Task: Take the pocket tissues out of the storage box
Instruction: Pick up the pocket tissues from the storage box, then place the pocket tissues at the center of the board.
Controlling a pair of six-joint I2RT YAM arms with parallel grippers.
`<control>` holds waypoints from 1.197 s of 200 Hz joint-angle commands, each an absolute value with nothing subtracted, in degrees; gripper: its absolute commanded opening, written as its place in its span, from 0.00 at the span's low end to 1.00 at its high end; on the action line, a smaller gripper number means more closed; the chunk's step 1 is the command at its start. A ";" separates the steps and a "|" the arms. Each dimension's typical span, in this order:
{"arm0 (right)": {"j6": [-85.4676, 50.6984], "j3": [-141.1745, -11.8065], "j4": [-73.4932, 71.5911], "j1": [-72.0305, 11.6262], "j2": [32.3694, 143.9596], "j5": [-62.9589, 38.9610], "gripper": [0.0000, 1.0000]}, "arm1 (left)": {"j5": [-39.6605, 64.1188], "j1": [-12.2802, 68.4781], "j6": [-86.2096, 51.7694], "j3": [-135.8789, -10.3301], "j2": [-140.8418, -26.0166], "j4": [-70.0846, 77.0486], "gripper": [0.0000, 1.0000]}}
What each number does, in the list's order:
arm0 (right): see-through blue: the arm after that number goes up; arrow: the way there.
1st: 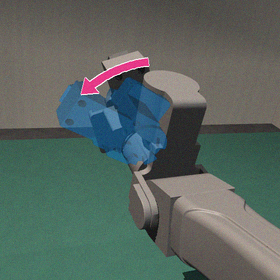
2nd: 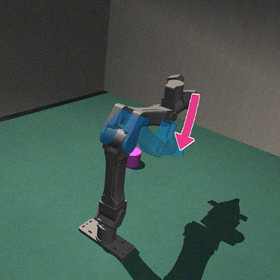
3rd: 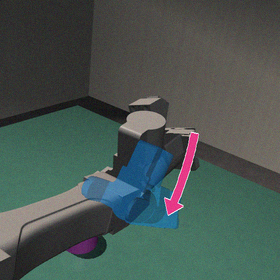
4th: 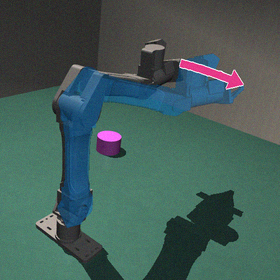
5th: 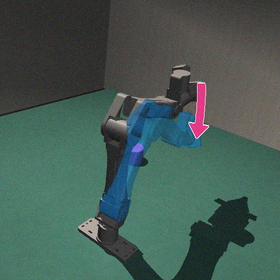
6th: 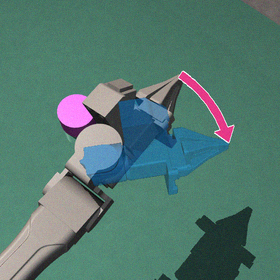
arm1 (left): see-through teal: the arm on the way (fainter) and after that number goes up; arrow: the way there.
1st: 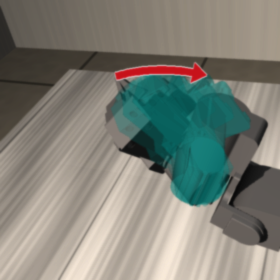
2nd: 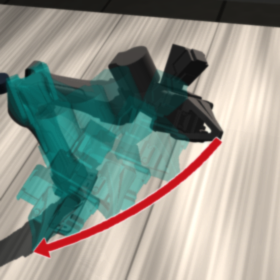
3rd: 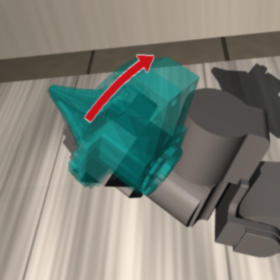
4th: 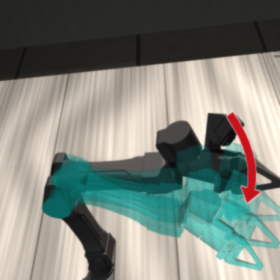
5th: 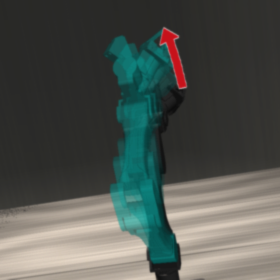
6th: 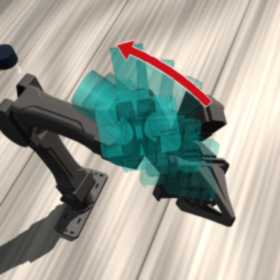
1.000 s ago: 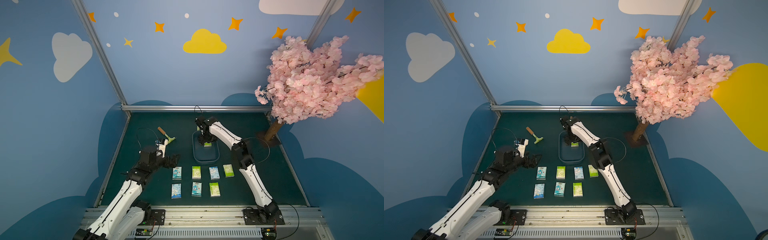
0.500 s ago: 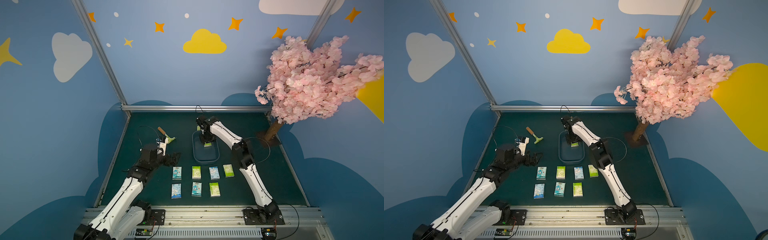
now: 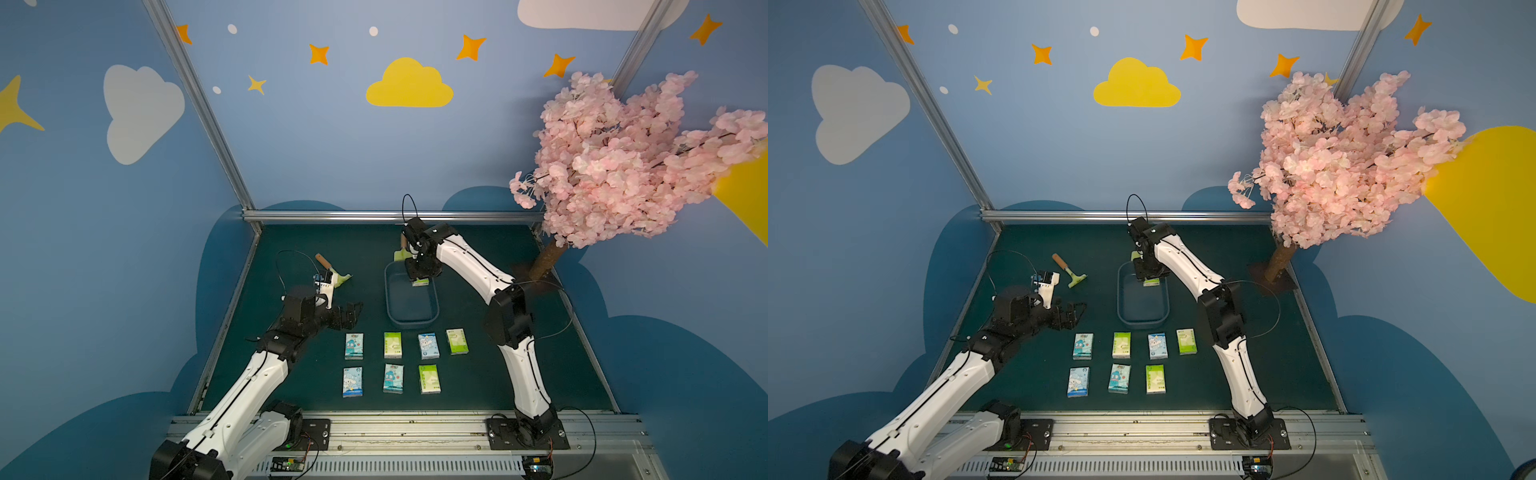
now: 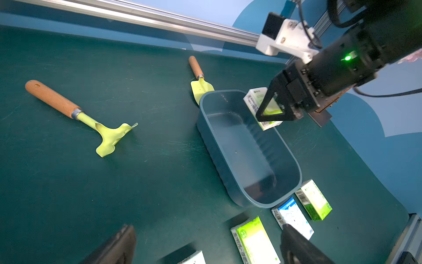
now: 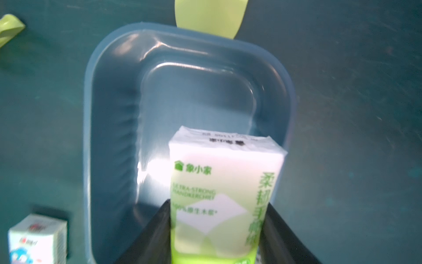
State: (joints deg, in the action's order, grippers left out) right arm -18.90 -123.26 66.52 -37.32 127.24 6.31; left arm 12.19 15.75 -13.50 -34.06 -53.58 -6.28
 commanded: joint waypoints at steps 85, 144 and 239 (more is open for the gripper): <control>-24.49 -96.50 69.14 -42.82 100.75 7.55 0.56 | 14.17 15.53 -12.65 -34.54 -51.94 -4.33 1.00; -29.80 -83.50 71.94 -45.14 87.80 8.53 0.56 | 11.97 15.55 -13.61 -33.32 -51.94 -3.08 1.00; -35.83 -62.35 69.64 -48.44 76.58 4.18 0.56 | 10.25 15.57 -14.56 -32.78 -51.64 -3.43 1.00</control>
